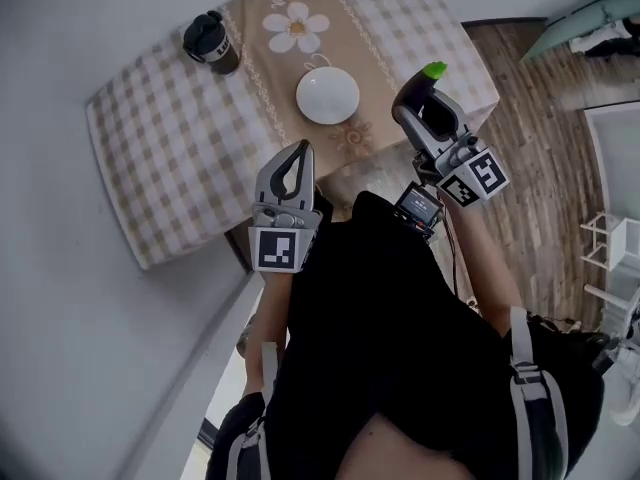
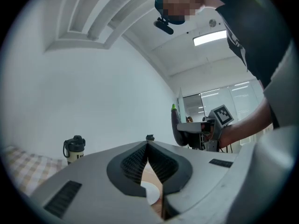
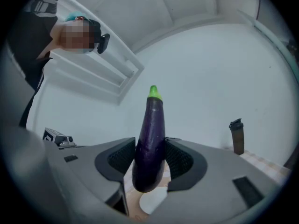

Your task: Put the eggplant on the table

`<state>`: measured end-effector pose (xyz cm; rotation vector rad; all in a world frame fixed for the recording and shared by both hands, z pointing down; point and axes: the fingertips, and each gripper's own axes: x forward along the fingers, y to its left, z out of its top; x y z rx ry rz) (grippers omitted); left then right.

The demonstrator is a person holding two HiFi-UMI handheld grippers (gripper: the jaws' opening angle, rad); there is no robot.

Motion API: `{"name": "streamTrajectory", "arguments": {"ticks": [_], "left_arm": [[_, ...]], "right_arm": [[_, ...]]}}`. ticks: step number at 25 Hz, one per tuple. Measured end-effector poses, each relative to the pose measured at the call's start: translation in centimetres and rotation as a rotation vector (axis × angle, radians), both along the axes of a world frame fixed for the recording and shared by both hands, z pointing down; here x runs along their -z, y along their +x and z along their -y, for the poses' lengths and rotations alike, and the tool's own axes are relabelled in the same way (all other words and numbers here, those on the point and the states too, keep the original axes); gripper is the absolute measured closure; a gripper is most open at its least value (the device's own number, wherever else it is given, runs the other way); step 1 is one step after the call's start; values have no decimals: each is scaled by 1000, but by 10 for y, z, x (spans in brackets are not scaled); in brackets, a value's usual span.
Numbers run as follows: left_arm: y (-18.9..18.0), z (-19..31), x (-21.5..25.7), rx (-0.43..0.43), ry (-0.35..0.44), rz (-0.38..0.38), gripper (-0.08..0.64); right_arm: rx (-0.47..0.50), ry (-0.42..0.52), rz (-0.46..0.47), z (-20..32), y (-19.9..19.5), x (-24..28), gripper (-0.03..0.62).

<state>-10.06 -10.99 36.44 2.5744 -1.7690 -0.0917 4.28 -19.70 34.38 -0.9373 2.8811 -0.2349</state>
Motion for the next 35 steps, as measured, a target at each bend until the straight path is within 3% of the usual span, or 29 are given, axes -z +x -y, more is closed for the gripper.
{"name": "streamTrajectory", "arguments": {"ticks": [7, 12, 24, 35], "left_arm": [[-22, 23, -5, -30, 28, 25, 568], [-30, 40, -17, -29, 2, -2, 568], [-54, 43, -37, 10, -20, 3, 568], [-63, 34, -50, 22, -54, 6, 568]], "right_arm": [[-70, 68, -60, 24, -4, 8, 385], [-44, 111, -153, 34, -23, 3, 385], [171, 165, -486, 36, -71, -63, 385], [297, 124, -678, 32, -95, -135, 385]]}}
